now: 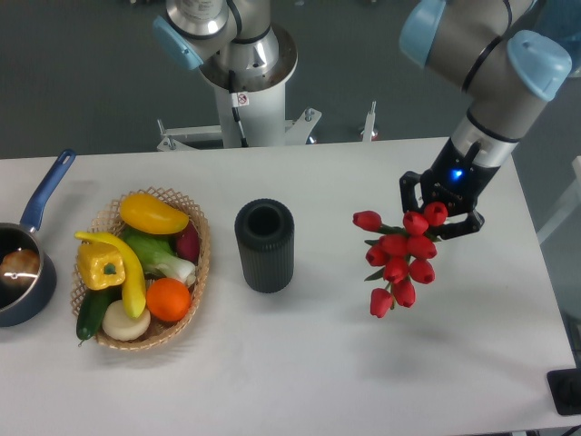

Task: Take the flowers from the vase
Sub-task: 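Carry the tulips away from the vase and lower them over the table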

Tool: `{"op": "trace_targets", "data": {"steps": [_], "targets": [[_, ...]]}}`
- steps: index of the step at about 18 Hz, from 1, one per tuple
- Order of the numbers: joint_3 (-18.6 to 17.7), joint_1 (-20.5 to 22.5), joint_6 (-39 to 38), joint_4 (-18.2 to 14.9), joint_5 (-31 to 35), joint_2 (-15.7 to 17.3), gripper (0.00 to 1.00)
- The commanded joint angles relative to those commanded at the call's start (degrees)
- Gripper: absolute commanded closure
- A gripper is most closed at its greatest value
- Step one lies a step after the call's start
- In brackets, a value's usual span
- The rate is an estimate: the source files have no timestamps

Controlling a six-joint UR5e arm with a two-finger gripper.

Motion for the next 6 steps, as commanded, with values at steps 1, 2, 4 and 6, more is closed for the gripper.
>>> {"op": "trace_targets", "data": {"steps": [1,2,4,6], "targets": [[0.79,-0.97,-0.09,0.00,1.68,-0.53,1.00],[1.50,-1.15,-0.17,0.00,2.31,-0.71,1.00],[2.12,-1.24,-0.44,0.00,2.49,-1.06,1.00],[2.12,-1.24,-0.53,0.00,2.31,-1.15,1.00]]}}
